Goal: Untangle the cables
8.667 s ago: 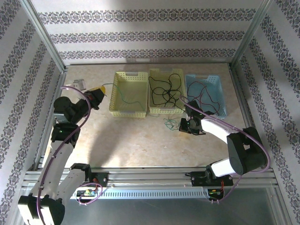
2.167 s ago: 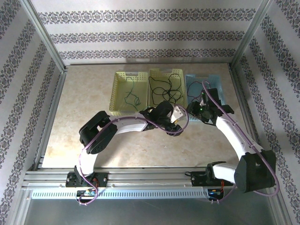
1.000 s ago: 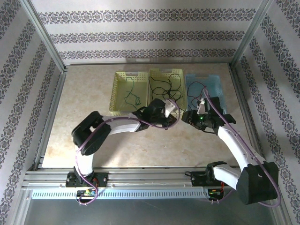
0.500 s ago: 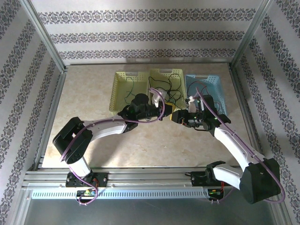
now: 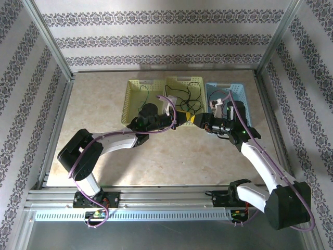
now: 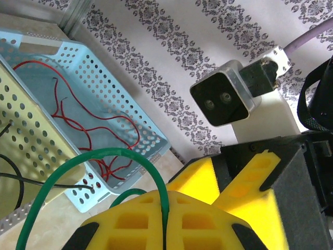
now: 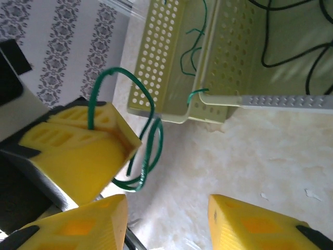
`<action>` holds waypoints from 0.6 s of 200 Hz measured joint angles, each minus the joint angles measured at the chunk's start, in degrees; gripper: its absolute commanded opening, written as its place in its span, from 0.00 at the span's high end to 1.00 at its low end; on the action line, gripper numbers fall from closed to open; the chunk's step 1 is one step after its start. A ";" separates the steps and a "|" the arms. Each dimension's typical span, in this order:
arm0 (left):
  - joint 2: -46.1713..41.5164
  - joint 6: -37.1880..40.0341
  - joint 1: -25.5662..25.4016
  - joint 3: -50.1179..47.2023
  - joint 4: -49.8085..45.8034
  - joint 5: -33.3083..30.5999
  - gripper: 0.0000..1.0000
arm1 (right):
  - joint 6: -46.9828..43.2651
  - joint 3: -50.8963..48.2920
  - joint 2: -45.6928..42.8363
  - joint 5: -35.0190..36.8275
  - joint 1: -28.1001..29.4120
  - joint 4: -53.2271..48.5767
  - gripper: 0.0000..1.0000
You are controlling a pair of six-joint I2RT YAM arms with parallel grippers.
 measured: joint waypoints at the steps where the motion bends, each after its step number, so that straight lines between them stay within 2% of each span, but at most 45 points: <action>1: 0.02 -0.02 0.00 0.00 0.02 0.00 1.00 | 0.07 0.00 0.02 -0.02 0.00 0.11 0.57; 120: 0.13 -5.01 1.42 -1.05 4.92 -0.48 1.00 | 7.15 -1.01 4.28 -1.07 2.32 13.25 0.67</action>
